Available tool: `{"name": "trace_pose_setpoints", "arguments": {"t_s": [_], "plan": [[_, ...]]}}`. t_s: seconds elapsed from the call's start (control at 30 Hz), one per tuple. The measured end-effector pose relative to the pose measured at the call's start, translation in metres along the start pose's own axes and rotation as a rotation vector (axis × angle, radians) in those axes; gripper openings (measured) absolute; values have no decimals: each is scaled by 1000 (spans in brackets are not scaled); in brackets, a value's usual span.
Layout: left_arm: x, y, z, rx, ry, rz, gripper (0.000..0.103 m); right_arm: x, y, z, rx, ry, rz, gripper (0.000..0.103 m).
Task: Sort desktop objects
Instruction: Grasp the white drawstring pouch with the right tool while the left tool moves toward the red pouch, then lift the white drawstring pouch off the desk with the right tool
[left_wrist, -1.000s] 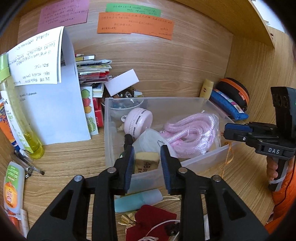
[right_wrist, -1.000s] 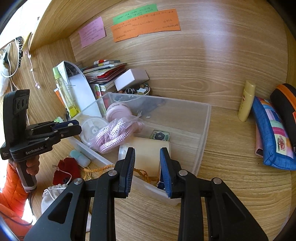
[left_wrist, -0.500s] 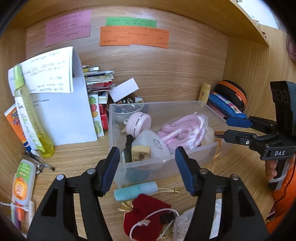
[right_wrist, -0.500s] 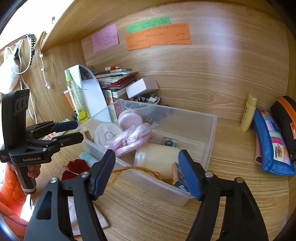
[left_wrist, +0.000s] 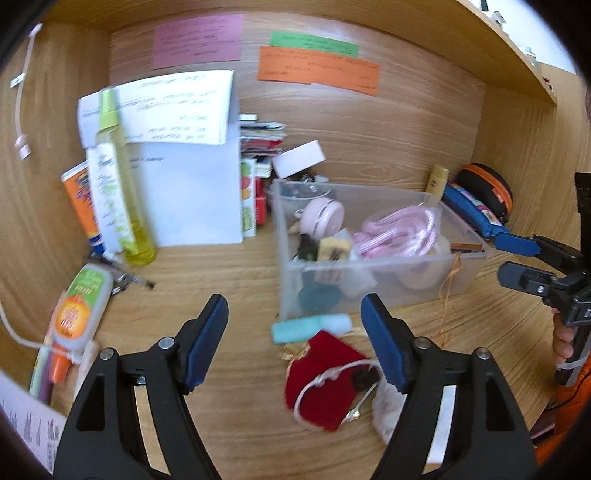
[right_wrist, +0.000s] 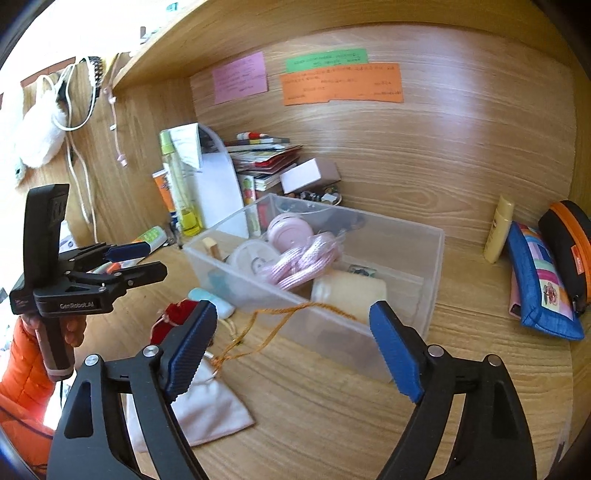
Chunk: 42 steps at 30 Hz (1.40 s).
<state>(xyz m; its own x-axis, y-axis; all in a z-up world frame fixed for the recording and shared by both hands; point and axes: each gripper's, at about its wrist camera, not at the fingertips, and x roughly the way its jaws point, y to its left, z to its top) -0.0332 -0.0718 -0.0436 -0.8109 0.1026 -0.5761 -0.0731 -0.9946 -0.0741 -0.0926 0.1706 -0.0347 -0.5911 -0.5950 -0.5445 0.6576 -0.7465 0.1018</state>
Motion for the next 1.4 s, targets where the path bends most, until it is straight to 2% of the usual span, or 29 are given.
{"name": "trace_pose_setpoints", "arguments": {"t_s": [0.33, 0.43, 0.53, 0.73, 0.93, 1.1, 1.3, 1.4], "plan": [[-19, 13, -31, -50, 19, 39, 75, 0, 33, -17, -61, 55, 46, 84], [-22, 14, -39, -56, 23, 55, 79, 3, 44, -24, -66, 77, 84, 84], [-26, 16, -47, -66, 29, 47, 80, 5, 58, -31, -92, 94, 136, 85], [-32, 20, -58, -94, 30, 37, 80, 21, 86, -41, -180, 159, 172, 89], [-35, 26, -64, -116, 27, 36, 81, 47, 97, -54, -206, 252, 170, 89], [-35, 31, -69, -137, 32, 33, 83, 66, 102, -59, -216, 311, 116, 90], [-34, 36, -74, -156, 40, 32, 83, 76, 102, -61, -244, 345, 83, 89], [-32, 38, -74, -163, 44, 30, 83, 74, 100, -60, -237, 339, 91, 82]]}}
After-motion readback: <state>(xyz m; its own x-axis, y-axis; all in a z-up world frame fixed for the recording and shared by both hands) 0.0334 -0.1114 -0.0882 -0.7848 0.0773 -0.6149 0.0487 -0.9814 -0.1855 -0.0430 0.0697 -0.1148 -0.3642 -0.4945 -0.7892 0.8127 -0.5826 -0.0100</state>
